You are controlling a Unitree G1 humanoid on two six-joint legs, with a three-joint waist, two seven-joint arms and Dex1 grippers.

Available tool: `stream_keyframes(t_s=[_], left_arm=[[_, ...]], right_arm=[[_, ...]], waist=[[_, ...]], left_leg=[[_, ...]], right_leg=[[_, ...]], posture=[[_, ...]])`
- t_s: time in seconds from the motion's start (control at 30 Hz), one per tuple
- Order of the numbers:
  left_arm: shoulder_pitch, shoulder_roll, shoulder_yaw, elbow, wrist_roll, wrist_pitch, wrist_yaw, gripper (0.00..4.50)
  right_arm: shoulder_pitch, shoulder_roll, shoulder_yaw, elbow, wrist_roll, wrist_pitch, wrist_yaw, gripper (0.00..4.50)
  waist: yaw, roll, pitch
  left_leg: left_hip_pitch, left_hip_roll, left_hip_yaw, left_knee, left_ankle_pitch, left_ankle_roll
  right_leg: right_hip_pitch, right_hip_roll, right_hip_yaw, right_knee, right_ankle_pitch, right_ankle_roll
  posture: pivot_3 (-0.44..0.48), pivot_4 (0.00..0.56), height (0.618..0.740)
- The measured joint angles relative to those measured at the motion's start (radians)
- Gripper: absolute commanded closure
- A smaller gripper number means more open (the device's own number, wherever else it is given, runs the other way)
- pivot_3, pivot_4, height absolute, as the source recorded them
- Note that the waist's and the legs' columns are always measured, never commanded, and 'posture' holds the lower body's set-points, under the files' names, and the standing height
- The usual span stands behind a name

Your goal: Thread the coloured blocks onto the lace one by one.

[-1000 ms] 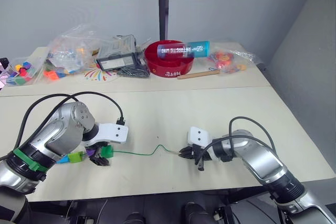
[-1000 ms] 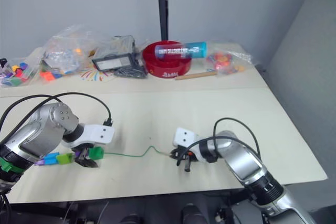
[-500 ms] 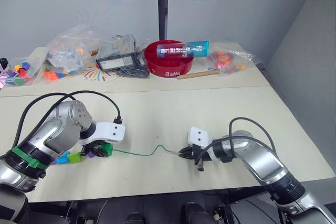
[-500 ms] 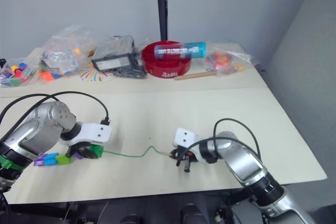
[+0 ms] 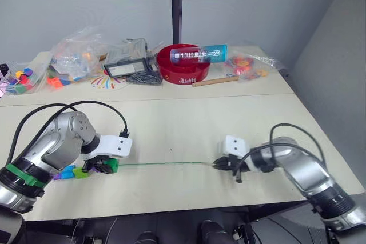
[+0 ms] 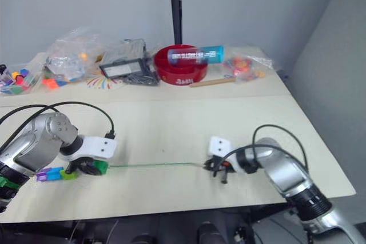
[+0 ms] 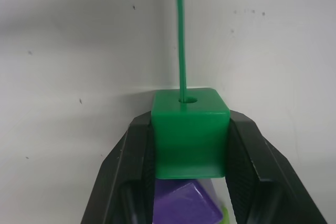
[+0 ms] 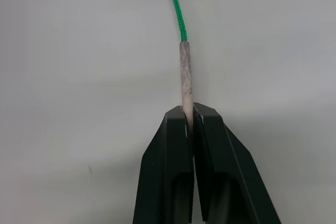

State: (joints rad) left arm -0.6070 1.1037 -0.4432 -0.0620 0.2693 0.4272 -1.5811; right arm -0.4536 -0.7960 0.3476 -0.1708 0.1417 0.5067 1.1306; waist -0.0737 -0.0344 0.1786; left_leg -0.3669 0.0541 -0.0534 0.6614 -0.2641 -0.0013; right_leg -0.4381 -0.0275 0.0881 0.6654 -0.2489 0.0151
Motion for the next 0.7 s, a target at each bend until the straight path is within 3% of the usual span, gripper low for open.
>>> stream_keyframes(t_s=[0.33,0.43,0.7], left_arm=[[0.116,0.078,0.097,0.068,-0.018,-0.127,0.036,3.30],[0.148,0.099,0.117,0.114,-0.023,-0.165,0.055,3.30],[0.213,0.127,0.172,0.181,-0.028,-0.251,0.092,3.30]], right_arm=[[0.111,-0.083,-0.096,-0.003,0.007,-0.058,0.017,4.50],[0.128,-0.085,-0.105,-0.002,0.004,-0.064,0.011,4.50],[0.121,-0.077,-0.102,0.003,-0.003,-0.069,0.005,4.50]], waist=[[-0.003,0.001,-0.001],[-0.009,0.001,-0.001],[-0.024,0.005,-0.003]], left_leg=[[0.003,0.000,0.002,0.000,0.000,0.001],[0.015,0.000,0.003,-0.002,-0.003,0.004],[0.016,0.001,0.004,-0.002,-0.004,0.006]], right_leg=[[0.004,0.001,0.003,0.001,0.000,0.000],[0.015,0.002,0.004,0.000,-0.005,0.006],[0.016,0.003,0.005,0.001,-0.006,0.008]], posture=[[0.000,0.150,0.731],[0.000,0.150,0.731],[0.000,0.150,0.731]])
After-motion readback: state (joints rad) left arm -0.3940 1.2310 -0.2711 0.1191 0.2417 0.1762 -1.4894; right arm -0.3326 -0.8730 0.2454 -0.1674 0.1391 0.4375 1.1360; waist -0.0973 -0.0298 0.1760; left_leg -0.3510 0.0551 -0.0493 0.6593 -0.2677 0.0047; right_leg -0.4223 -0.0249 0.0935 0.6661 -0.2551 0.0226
